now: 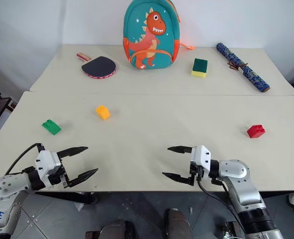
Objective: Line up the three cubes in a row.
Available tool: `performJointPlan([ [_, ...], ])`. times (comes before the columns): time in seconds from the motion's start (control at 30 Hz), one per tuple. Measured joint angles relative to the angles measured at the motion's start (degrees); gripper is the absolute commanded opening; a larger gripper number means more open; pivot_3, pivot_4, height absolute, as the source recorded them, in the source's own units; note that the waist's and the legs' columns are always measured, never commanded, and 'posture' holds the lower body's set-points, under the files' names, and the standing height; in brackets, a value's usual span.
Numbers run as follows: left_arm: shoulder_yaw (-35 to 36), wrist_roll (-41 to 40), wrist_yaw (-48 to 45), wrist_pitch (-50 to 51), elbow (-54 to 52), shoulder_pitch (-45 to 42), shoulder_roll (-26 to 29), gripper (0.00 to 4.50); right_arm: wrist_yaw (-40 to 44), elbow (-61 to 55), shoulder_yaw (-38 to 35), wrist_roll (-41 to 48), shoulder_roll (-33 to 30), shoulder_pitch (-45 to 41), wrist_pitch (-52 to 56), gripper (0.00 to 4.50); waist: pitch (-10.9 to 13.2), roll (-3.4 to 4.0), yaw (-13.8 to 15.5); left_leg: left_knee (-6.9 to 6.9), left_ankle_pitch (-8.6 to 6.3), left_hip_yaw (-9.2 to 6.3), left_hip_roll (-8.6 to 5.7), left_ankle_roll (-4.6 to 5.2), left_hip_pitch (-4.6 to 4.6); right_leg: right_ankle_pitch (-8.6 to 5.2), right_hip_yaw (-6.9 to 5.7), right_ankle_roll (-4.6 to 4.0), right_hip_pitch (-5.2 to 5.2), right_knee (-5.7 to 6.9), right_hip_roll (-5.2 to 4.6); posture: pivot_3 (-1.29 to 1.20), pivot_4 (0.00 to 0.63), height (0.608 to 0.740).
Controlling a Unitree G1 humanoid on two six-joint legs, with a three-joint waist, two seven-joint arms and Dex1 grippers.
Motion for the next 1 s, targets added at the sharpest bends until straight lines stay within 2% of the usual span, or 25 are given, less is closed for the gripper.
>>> performJointPlan([
  [0.17, 0.2, -1.4, 0.3, 2.8, -0.1, -1.3, 0.1, 4.5, -1.9, -1.0, -0.4, 1.0, 0.6, -0.2, 0.6, 4.49, 0.0, 0.0, 0.0, 0.0, 0.0, -0.01, 0.01, -0.01, 0.0, 0.0, -0.01, 0.0, 0.0, 0.02, 0.0, 0.0, 0.15, 0.74],
  [0.23, 0.4, -3.4, 0.4, 5.5, -0.9, -3.1, 0.1, 4.5, -4.7, -3.0, -3.0, 2.8, 0.7, 0.2, 2.5, 4.49, 0.0, 0.0, 0.1, 0.0, 0.0, -0.07, -0.01, 0.0, -0.01, 0.0, 0.02, 0.0, 0.0, 0.02, -0.01, 0.0, 0.15, 0.74],
  [0.33, -0.2, -5.6, 0.6, 8.8, -3.5, -5.9, 0.0, 4.5, -12.1, -6.2, -12.7, 6.1, 0.1, 2.1, 5.1, 4.49, 0.0, -0.02, 0.6, 0.01, -0.01, -0.15, -0.1, 0.04, -0.09, 0.02, 0.02, 0.04, 0.01, -0.01, -0.06, 0.0, 0.15, 0.74],
  [0.47, -4.4, -6.0, 0.5, 11.4, -6.7, -8.9, -1.3, 4.5, -20.0, -7.3, -28.3, 7.1, -3.2, 11.5, 6.5, 4.49, -0.1, -0.08, 1.6, -0.03, -0.12, -0.1, -0.09, 0.03, -0.1, 0.02, 0.0, 0.04, 0.07, -0.13, 0.0, 0.0, 0.15, 0.74],
  [0.63, -9.1, -3.8, 1.1, 10.7, -5.5, -15.3, -4.8, 4.5, -27.3, -0.1, -38.9, 7.2, -0.3, 18.6, 5.4, 4.49, -0.1, -0.09, 1.3, -0.01, -0.02, 0.09, -0.09, 0.0, -0.01, 0.02, 0.1, 0.05, 0.1, -0.12, 0.06, 0.0, 0.15, 0.74],
  [0.8, -11.6, -3.6, -1.0, 12.1, -3.4, -19.3, -4.9, 4.5, -31.0, 6.2, -38.4, 4.5, 1.0, 17.6, 4.0, 4.49, -0.1, 0.0, -0.8, -0.03, 0.09, -0.02, -0.11, 0.0, 0.18, 0.08, 0.48, 0.09, 0.11, 0.09, 0.09, 0.0, 0.15, 0.74],
  [1.0, -12.6, -3.7, -2.1, 13.1, -3.5, -19.7, -4.9, 4.5, -35.0, 9.7, -34.4, 2.5, -3.6, 6.4, 11.5, 4.49, -0.1, 0.01, -1.7, -0.06, 0.12, 0.11, -0.15, 0.01, 0.51, 0.08, 0.87, 0.11, 0.12, 0.33, 0.1, 0.0, 0.15, 0.74],
])
